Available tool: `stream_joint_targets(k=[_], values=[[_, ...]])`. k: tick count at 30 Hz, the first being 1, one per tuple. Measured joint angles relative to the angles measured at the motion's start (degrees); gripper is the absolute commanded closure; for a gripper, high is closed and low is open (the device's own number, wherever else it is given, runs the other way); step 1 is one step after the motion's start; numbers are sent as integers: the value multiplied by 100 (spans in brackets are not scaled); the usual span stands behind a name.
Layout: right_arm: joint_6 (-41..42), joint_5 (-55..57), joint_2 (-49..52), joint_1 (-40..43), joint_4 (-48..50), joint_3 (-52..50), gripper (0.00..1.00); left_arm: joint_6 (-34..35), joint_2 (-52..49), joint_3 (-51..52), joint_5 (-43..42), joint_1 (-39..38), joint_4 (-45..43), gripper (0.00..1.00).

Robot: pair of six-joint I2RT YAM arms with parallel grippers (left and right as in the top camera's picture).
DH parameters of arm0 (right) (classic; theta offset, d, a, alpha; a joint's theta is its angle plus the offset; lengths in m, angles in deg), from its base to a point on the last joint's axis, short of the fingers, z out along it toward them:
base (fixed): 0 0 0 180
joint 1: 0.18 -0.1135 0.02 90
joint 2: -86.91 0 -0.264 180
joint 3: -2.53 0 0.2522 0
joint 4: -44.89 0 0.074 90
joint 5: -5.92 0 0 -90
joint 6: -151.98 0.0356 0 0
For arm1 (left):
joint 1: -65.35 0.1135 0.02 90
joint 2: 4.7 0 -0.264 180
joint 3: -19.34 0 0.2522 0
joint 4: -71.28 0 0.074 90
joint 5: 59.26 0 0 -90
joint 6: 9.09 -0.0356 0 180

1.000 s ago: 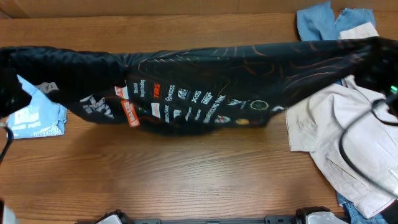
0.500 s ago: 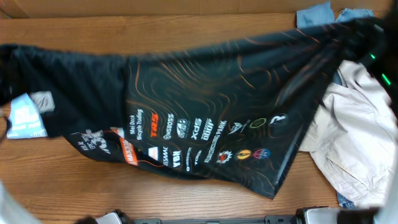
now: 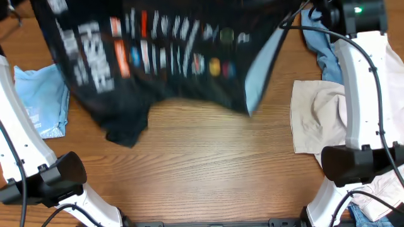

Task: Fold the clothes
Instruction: 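Swing the held jersey forward and lay it flat on the table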

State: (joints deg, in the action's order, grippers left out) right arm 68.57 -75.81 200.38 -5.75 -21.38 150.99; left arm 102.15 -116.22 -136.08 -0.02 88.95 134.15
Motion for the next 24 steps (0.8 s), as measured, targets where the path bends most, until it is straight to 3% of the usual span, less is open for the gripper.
stream_joint_targets(k=[5,12,17,24], values=[[-28,197,-243,-15,-614,920,96,111,133,-1086,-79,63,529,96],[-46,409,-577,-4,-2614,925,96,-577,551,-1403,236,-190,3484,96],[-61,374,-330,-4,-3193,26,96,-1132,192,-691,953,-581,4677,96],[-66,164,-140,-4,-3230,-1910,96,-1504,-348,1392,1672,-887,4715,96]])
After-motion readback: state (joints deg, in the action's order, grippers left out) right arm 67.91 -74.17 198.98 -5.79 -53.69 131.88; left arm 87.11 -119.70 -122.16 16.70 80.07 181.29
